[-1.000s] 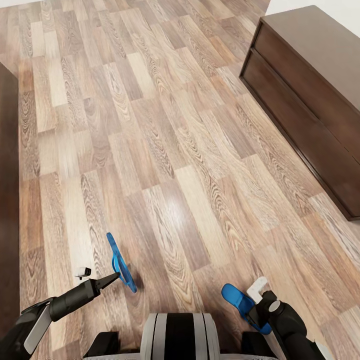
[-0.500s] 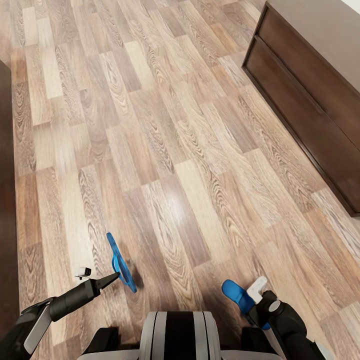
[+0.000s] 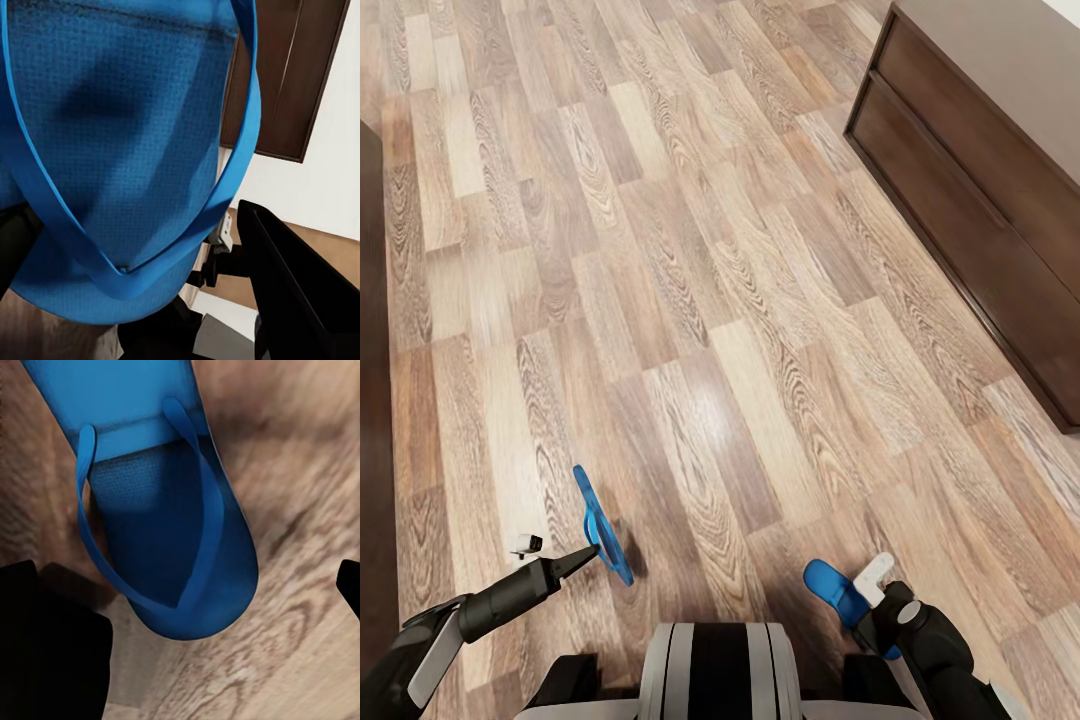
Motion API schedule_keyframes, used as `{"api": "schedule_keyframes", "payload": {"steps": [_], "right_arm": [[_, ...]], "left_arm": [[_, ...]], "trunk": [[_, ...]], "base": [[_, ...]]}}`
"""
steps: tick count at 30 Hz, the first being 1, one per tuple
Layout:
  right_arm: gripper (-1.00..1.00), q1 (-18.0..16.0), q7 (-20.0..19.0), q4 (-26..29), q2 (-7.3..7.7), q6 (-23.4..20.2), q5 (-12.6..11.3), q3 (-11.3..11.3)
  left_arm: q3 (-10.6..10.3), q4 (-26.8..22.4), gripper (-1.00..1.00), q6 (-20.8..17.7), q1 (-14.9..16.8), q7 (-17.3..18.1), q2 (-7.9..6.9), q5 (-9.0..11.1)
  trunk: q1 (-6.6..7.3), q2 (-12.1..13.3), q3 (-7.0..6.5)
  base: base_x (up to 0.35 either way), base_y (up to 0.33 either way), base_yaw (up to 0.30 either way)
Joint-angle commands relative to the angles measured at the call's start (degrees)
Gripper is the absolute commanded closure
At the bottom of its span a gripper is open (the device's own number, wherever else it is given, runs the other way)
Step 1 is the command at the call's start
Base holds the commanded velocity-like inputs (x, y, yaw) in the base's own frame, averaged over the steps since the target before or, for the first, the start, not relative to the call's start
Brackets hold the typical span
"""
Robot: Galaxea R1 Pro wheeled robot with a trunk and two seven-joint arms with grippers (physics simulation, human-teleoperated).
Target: In the bedroom, move the book from the bed onto either nightstand, and place the two sandals side by side next to the bed.
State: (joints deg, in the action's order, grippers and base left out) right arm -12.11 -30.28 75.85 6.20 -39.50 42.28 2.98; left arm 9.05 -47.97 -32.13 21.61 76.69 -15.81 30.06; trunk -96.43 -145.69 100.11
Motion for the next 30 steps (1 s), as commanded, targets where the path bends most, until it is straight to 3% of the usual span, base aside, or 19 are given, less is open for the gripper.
{"api": "schedule_keyframes", "payload": {"steps": [1,11,25,30], "right_arm": [[-1.00,-0.02,-0.52,0.08,0.04,-0.18,0.61,0.09],[-1.00,-0.05,-0.57,0.09,0.04,-0.23,0.59,0.09],[-1.00,-0.05,-0.56,0.26,0.04,-0.23,0.58,0.09],[-1.00,-0.04,-0.49,0.26,0.04,-0.22,0.60,0.09]], "left_arm": [[0.00,-0.02,1.00,-0.39,0.01,-0.12,-0.01,0.09],[0.00,-0.02,1.00,-0.39,0.01,-0.14,-0.01,0.09],[0.00,-0.02,1.00,-0.39,0.01,-0.17,-0.01,0.09],[0.00,-0.02,1.00,-0.39,0.01,-0.22,-0.01,0.09]], "trunk": [[0.01,-0.01,0.03],[0.01,-0.01,0.03],[0.01,-0.01,0.03],[0.01,-0.01,0.03]], "base": [[0.000,0.000,0.007],[0.000,0.000,0.111],[0.000,0.000,0.008],[-0.220,0.000,0.000]]}}
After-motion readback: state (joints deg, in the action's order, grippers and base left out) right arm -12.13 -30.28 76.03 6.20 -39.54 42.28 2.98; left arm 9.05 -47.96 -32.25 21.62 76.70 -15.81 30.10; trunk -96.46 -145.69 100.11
